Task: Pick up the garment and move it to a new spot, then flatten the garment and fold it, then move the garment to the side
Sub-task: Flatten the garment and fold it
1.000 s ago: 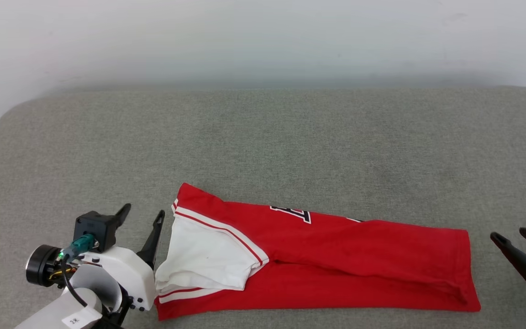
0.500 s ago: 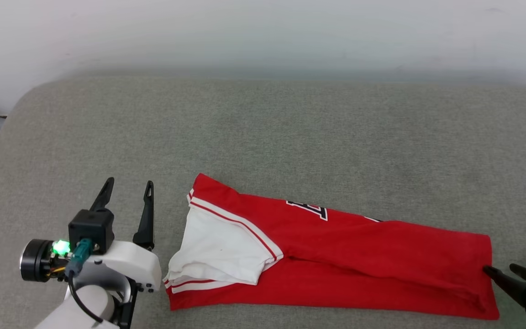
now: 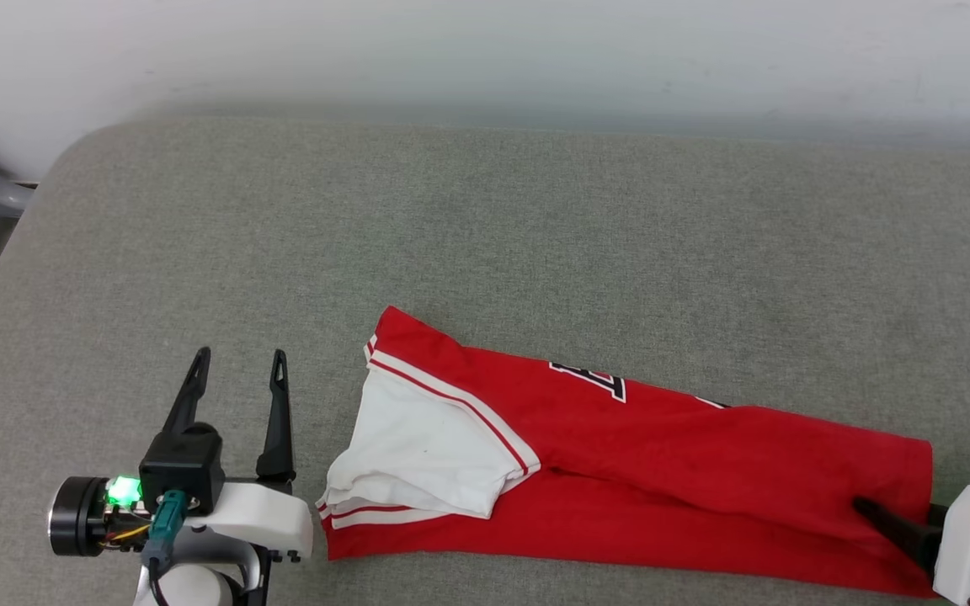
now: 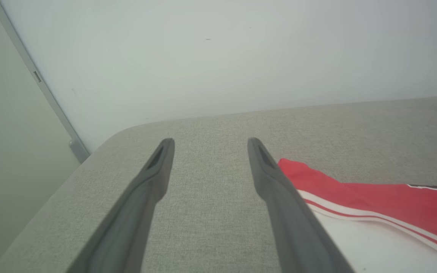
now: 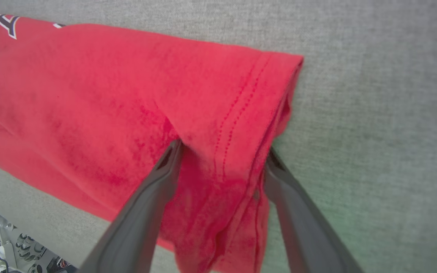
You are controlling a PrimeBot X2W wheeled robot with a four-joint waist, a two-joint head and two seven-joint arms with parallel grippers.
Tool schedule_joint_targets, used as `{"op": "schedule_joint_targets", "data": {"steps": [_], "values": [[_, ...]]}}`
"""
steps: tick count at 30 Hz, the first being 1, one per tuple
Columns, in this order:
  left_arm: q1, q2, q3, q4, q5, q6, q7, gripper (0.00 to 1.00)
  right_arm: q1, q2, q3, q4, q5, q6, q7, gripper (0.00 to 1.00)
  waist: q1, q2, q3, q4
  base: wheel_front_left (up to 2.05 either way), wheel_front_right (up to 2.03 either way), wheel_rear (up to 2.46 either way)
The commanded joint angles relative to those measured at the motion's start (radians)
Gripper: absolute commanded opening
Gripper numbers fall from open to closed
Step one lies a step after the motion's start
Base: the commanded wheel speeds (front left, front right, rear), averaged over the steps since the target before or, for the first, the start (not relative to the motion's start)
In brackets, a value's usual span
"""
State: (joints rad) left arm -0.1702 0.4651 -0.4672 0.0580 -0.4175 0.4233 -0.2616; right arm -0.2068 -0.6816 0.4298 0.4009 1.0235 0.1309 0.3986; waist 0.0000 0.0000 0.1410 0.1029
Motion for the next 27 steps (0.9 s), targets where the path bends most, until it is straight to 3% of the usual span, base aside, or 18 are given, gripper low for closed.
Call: {"op": "schedule_joint_targets", "data": {"steps": [1,9,10,11,12,27], "values": [[0.011,-0.014,0.018,-0.004,0.020,-0.009,-0.005,1.00,0.002,0.024,0.025,0.006,0.012,0.000,-0.001,1.00,0.0000,0.0000,0.000,0.000,0.00,0.00,0.00],[0.078,-0.109,0.113,-0.022,0.134,-0.056,-0.004,1.00,-0.007,0.018,0.082,0.022,0.031,0.000,-0.056,1.00,0.0000,0.0000,-0.007,-0.005,0.00,0.00,0.00],[0.085,-0.119,0.122,-0.025,0.147,-0.060,-0.004,1.00,-0.007,0.015,0.086,0.029,0.032,0.000,-0.066,0.75,0.0000,0.0000,-0.009,-0.006,0.00,0.00,0.00],[0.094,-0.128,0.132,-0.027,0.158,-0.066,-0.004,1.00,-0.009,0.011,0.090,0.036,0.033,0.000,-0.074,0.23,0.0000,0.0000,-0.011,-0.006,0.00,0.00,0.00],[0.103,-0.137,0.141,-0.028,0.167,-0.072,-0.004,1.00,-0.011,0.006,0.094,0.042,0.034,0.000,-0.082,0.00,0.0000,0.0000,-0.012,-0.007,0.00,0.00,0.00],[0.175,-0.223,0.242,-0.013,0.257,-0.164,-0.005,1.00,0.005,-0.144,0.072,0.134,0.083,-0.001,-0.153,0.00,0.0000,0.0000,-0.059,-0.016,0.00,0.00,0.00]]}}
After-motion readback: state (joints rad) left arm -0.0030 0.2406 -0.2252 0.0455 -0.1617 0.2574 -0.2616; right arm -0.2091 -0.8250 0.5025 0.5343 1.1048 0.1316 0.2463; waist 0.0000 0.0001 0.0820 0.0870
